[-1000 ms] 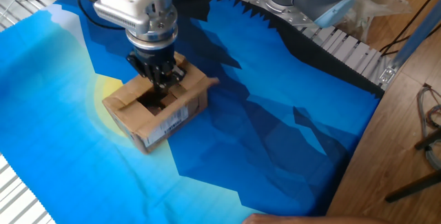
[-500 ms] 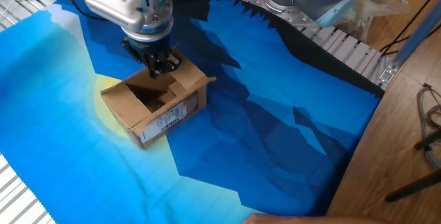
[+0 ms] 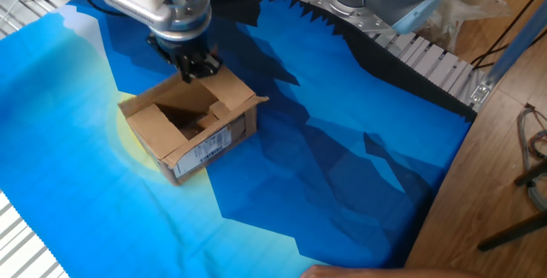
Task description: Open a box
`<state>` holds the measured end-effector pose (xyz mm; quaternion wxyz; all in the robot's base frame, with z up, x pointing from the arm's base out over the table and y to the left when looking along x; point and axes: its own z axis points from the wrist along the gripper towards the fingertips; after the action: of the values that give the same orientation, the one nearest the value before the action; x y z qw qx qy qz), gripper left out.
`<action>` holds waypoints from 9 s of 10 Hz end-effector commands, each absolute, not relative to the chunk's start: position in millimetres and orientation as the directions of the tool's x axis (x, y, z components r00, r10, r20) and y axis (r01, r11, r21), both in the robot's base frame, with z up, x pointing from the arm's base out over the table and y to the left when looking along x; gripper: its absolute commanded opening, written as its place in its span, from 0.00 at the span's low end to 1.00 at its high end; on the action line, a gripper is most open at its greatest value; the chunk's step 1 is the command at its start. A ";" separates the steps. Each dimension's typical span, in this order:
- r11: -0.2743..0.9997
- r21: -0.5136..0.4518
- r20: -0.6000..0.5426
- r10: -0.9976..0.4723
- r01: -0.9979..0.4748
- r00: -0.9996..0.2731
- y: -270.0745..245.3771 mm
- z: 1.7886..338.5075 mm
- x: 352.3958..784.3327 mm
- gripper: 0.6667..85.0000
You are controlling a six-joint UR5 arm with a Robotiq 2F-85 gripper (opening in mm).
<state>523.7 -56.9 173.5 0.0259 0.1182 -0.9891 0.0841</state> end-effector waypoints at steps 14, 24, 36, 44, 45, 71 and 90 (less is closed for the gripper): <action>0.907 -0.149 -0.153 -0.414 -0.394 -0.897 -64.4 130.0 535.0 0.01; 0.928 0.004 -0.138 -0.367 -0.371 -0.920 -12.2 137.3 546.6 0.01; 0.803 0.078 -0.071 -0.587 -0.591 -0.806 2.2 110.1 512.6 0.01; 0.739 0.355 0.110 -0.641 -0.573 -0.760 33.9 176.0 446.1 0.01; 0.747 0.361 0.120 -0.631 -0.558 -0.767 34.8 181.4 441.5 0.01; 0.801 0.175 0.106 -0.593 -0.572 -0.798 30.5 151.7 476.8 0.01; 0.702 -0.071 -0.009 -0.711 -0.709 -0.703 -7.2 139.2 570.6 0.01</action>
<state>566.1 -7.3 129.9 -0.0114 0.3911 -0.9198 0.0296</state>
